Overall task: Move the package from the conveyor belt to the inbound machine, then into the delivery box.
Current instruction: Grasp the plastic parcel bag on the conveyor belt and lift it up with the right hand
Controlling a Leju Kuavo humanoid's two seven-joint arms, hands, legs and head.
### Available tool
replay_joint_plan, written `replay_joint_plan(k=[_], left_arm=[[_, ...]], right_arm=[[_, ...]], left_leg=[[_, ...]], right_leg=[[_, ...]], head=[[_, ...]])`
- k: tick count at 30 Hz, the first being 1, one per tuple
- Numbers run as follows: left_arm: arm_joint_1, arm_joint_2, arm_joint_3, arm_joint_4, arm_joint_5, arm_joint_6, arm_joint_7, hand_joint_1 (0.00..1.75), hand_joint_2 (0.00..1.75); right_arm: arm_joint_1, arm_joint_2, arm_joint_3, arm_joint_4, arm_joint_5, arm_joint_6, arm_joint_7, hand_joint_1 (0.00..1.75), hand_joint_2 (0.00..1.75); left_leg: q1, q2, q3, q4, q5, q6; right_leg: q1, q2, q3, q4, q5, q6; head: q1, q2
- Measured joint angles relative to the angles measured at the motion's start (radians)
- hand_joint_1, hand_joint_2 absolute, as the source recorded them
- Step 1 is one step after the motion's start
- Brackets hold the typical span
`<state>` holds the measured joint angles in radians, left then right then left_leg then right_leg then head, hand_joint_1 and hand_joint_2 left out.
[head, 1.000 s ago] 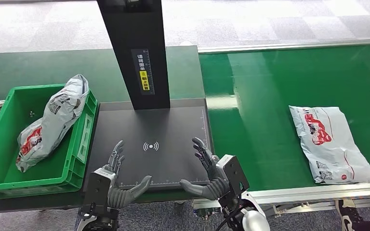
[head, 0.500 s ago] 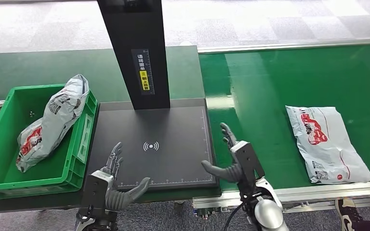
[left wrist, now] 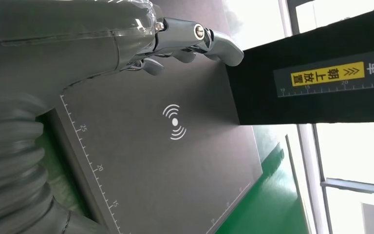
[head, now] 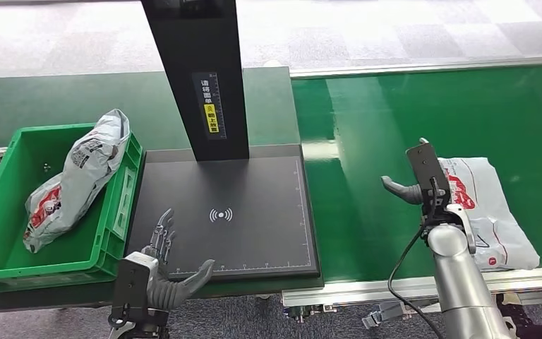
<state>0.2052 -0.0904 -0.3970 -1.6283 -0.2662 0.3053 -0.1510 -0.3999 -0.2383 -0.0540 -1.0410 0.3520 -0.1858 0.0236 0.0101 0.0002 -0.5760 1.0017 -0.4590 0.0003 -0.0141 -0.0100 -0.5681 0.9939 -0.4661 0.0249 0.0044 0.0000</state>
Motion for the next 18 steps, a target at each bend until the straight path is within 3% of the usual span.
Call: replay_joint_plan(k=[10,18], left_arm=[[-0.007,0.001,0.009,0.004,0.011,0.004,-0.016,0.00,1.75],[-0.002,0.001,0.023,0.004,0.013,0.029,-0.023,0.00,1.75]], right_arm=[[-0.169,-0.197,-0.122,0.404,0.132,-0.238,0.076,0.00,1.75],[-0.178,-0.244,-0.145,0.551,0.175,-0.328,0.127,0.00,1.75]], left_leg=[[-0.001,-0.003,-0.002,0.000,0.000,0.000],[-0.001,-0.003,-0.001,-0.001,0.000,0.000]], right_leg=[[-0.001,-0.003,0.000,0.000,0.000,0.001],[0.000,-0.002,0.000,0.000,-0.001,0.001]], head=[[0.000,0.000],[0.000,0.000]])
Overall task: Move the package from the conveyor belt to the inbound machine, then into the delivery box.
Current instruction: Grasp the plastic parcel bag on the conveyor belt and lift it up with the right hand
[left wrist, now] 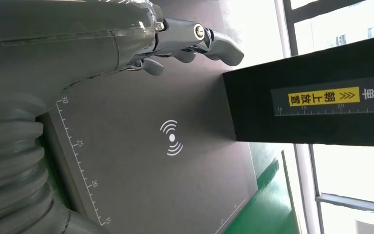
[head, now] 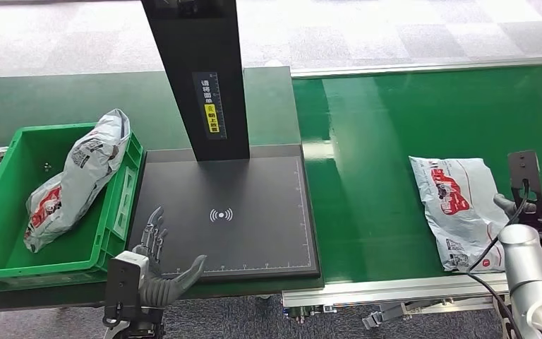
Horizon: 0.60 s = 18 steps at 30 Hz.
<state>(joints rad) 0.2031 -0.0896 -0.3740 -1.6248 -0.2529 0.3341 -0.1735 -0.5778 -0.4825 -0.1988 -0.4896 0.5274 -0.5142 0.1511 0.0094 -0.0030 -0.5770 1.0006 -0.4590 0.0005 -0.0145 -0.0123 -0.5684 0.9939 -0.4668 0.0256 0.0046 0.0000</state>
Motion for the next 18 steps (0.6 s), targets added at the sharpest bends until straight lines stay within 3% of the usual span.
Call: replay_joint_plan(k=[8,18], left_arm=[[0.000,0.000,0.007,0.000,-0.009,-0.008,0.003,0.00,1.75],[0.001,0.000,0.025,0.000,-0.011,-0.027,0.009,0.00,1.75]], right_arm=[[0.011,0.002,-0.021,0.051,-0.002,0.019,0.003,0.00,1.75],[0.040,0.048,-0.016,0.053,0.050,0.314,0.032,0.00,1.75]], left_leg=[[0.000,0.000,0.000,0.000,0.000,0.000],[0.000,0.000,0.000,0.000,0.000,0.000]], right_leg=[[0.000,0.000,0.000,0.000,0.000,0.000],[0.000,0.000,0.000,0.000,0.000,0.000]], head=[[0.000,0.000],[0.000,0.000]])
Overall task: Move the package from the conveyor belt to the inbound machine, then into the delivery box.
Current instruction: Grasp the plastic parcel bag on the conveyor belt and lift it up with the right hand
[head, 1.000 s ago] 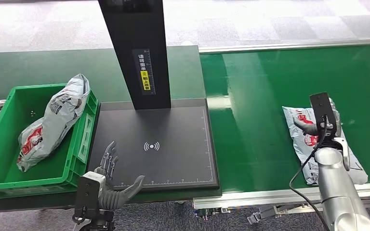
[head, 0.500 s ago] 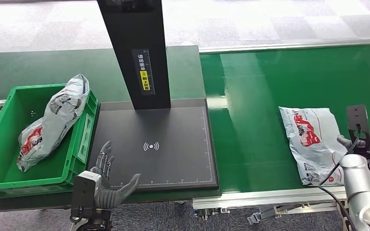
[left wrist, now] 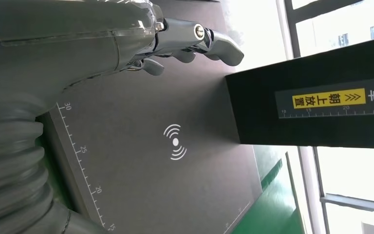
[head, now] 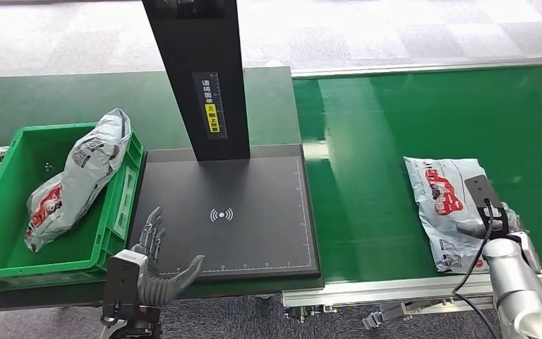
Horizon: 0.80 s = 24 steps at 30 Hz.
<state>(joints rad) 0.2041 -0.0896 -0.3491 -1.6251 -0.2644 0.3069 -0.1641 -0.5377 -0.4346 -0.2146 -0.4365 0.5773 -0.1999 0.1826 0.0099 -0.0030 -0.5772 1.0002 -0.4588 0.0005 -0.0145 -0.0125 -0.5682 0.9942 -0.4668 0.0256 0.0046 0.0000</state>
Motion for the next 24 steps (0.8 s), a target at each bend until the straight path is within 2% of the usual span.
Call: replay_joint_plan(k=[6,15,18,24], left_arm=[[-0.003,0.000,0.006,-0.002,-0.004,-0.008,0.011,0.00,1.75],[-0.002,0.000,0.008,-0.005,-0.016,-0.016,0.032,0.00,1.75],[-0.004,0.000,0.008,-0.005,-0.014,-0.023,0.034,0.00,1.75],[-0.008,0.000,0.008,-0.005,0.000,-0.032,0.030,0.00,1.75]], right_arm=[[-0.004,0.028,0.014,-0.007,0.017,0.071,0.002,0.00,1.75],[-0.022,0.055,0.091,-0.061,0.088,0.246,0.016,0.00,1.75],[-0.033,0.046,0.133,-0.077,0.127,0.325,0.030,0.00,1.75],[-0.044,-0.009,0.241,-0.088,0.187,0.436,0.045,0.00,1.75]], left_leg=[[0.000,0.000,0.000,0.000,0.000,0.000],[0.000,0.000,0.000,0.000,0.000,0.000],[0.000,0.001,0.001,0.000,0.000,0.000],[0.000,0.000,0.001,0.000,0.000,0.000]], right_leg=[[0.000,0.000,0.000,0.000,0.000,0.000],[0.000,0.000,0.000,0.000,0.000,0.000],[0.000,0.000,0.000,0.000,0.000,0.000],[0.000,0.000,0.000,0.000,0.000,0.000]], head=[[0.000,0.000],[0.000,0.000],[0.000,0.000],[0.000,0.000]])
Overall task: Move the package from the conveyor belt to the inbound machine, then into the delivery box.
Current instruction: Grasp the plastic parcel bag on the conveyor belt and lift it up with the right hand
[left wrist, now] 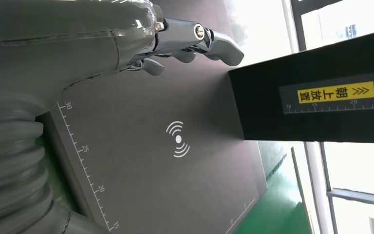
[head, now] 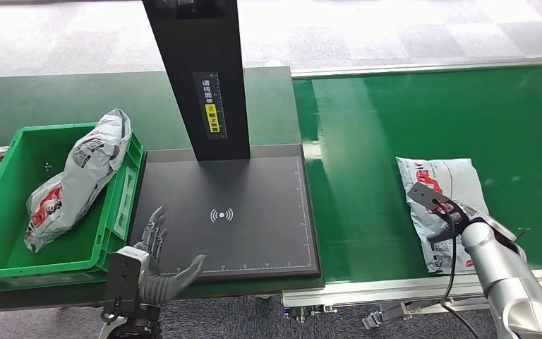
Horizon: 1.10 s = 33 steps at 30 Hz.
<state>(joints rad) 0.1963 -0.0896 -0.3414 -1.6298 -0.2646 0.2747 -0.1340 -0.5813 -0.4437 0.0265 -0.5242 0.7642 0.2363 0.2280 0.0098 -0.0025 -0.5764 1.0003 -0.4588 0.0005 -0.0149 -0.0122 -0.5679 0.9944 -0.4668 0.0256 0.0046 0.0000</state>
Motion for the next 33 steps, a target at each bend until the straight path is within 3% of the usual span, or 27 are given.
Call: replay_joint_plan(k=[8,12,33], left_arm=[[-0.014,0.000,0.000,0.002,0.001,-0.011,-0.007,0.00,1.75],[-0.015,0.000,0.000,0.002,0.001,-0.013,-0.007,0.00,1.75],[-0.015,0.000,0.002,0.002,-0.008,-0.018,-0.008,0.00,1.75]], right_arm=[[-0.022,-0.041,0.089,0.015,0.015,0.051,-0.012,0.03,1.75],[-0.023,-0.056,0.113,0.020,0.016,0.058,-0.013,1.75,1.75],[-0.028,-0.068,0.155,0.020,-0.017,0.043,-0.036,1.75,1.75]], left_leg=[[0.000,0.000,0.000,0.000,0.000,0.000],[0.000,0.000,0.000,0.000,0.000,0.000],[0.000,0.000,0.000,0.000,0.000,0.000]], right_leg=[[0.000,0.000,0.000,0.000,0.000,0.000],[0.000,0.000,0.000,0.000,0.000,0.000],[0.000,0.000,0.000,0.000,0.000,0.000]], head=[[0.000,0.000],[0.000,0.000],[0.000,0.000]])
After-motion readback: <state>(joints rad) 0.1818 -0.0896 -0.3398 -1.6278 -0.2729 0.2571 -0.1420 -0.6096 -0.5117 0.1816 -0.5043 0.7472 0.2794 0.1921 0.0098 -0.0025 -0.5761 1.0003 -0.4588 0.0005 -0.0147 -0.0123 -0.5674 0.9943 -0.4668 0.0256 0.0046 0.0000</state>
